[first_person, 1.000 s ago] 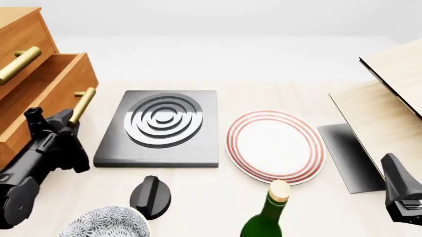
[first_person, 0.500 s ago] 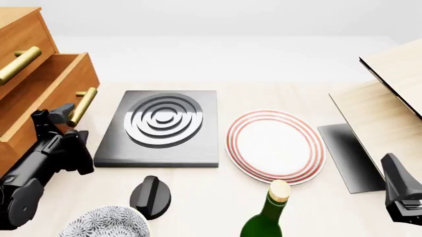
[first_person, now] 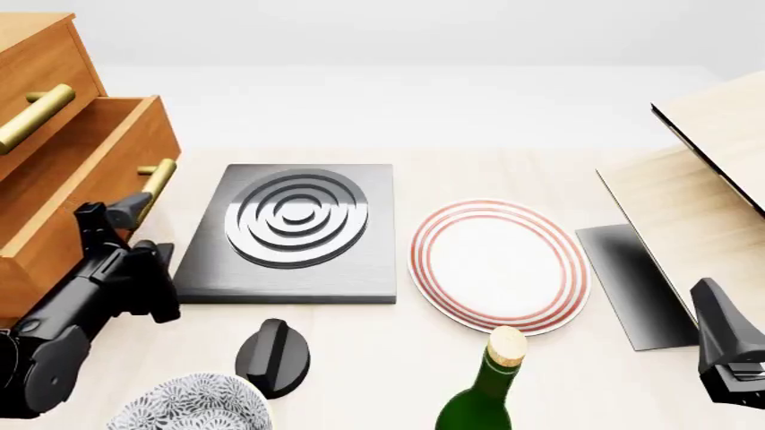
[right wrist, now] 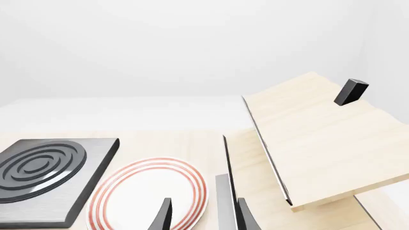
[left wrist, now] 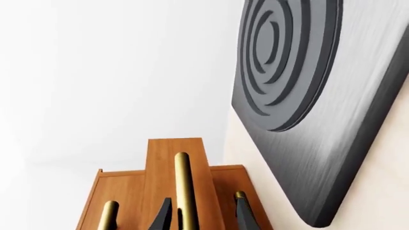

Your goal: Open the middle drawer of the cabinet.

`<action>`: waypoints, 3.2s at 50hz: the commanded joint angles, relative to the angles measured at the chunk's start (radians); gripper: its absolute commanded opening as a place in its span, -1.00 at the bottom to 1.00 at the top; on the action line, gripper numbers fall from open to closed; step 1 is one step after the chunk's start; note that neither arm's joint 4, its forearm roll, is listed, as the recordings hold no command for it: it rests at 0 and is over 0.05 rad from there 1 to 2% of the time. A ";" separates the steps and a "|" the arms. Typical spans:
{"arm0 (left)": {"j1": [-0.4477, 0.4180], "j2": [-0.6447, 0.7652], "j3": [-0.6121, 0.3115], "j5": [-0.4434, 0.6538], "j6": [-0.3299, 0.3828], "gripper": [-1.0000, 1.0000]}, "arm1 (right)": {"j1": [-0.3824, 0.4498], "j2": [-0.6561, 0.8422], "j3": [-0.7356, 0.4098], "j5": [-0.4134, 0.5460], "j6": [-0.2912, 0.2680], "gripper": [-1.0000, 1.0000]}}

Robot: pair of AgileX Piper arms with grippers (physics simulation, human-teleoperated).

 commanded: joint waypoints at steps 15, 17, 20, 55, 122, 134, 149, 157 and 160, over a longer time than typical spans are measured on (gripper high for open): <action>-0.083 -0.104 -0.015 0.092 -0.032 1.00 | 0.001 -0.007 0.001 0.002 -0.005 1.00; -0.100 -0.107 -0.013 0.094 -0.029 1.00 | 0.002 -0.007 0.001 0.002 -0.004 1.00; -0.124 -0.142 -0.023 0.126 -0.042 1.00 | 0.002 -0.007 0.001 0.002 -0.004 1.00; -0.237 -0.549 -0.120 0.614 -0.270 1.00 | 0.002 -0.007 0.001 0.002 -0.005 1.00; -0.187 -0.983 -0.560 1.515 -0.916 1.00 | 0.002 -0.007 0.001 0.002 -0.004 1.00; -0.123 -0.976 -0.603 1.609 -1.011 1.00 | 0.001 -0.007 0.001 0.002 -0.004 1.00; -0.047 -0.948 -0.649 1.655 -1.133 1.00 | 0.001 -0.007 0.001 0.002 -0.004 1.00; -0.019 -0.917 -0.651 1.639 -1.172 1.00 | 0.001 -0.007 0.001 0.002 -0.004 1.00; -0.011 -0.901 -0.654 1.634 -1.189 1.00 | 0.001 -0.007 0.001 0.002 -0.005 1.00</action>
